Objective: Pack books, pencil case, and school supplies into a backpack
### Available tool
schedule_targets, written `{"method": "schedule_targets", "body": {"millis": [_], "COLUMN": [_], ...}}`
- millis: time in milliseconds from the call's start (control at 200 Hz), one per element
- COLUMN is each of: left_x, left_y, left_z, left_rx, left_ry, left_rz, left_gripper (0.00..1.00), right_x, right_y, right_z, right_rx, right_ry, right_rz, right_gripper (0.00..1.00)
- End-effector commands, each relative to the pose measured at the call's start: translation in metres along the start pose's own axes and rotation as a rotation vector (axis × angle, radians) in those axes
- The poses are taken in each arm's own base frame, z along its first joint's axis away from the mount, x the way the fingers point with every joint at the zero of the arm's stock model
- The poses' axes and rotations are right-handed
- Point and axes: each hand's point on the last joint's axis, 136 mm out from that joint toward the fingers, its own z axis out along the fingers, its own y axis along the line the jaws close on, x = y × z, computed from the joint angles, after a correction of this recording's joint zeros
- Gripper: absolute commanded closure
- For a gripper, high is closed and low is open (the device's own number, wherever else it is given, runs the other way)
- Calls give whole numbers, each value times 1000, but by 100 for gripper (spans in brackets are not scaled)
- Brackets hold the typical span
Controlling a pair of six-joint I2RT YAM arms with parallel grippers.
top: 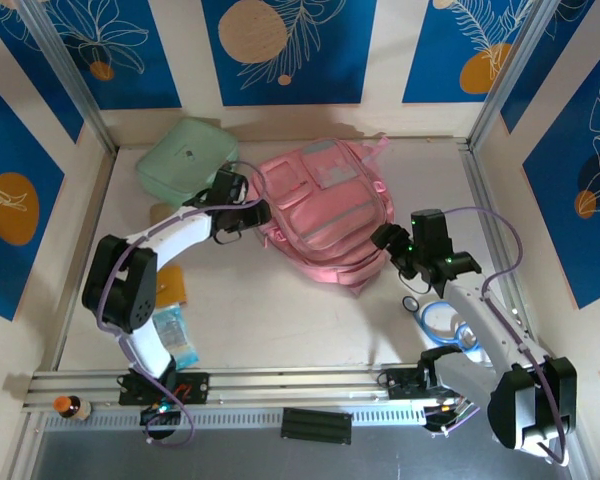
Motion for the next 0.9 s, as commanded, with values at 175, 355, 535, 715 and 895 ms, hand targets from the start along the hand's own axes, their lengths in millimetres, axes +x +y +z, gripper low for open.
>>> {"method": "schedule_targets", "body": {"millis": [175,355,535,715,895], "left_x": [-21,-22,-18,-15,-17], "left_y": [9,4,2,4,4], "left_z": [36,56,71,78,75], "left_rx": [-28,0,7,5,0], "left_ry": [-4,19,52,67,60], "left_rz": [-143,-168,-190,-218,-211], "left_gripper": [45,51,54,62,92], "right_x": [16,18,27,35,44], "right_y": [-8,-9,-15,-18,-14], "right_z": [5,5,10,20,38], "right_rx": [37,35,58,75,70], "right_ry": [41,50,88,141,214], "right_rz": [-3,7,7,2,-8], "right_gripper": [23,23,24,24,28]}}
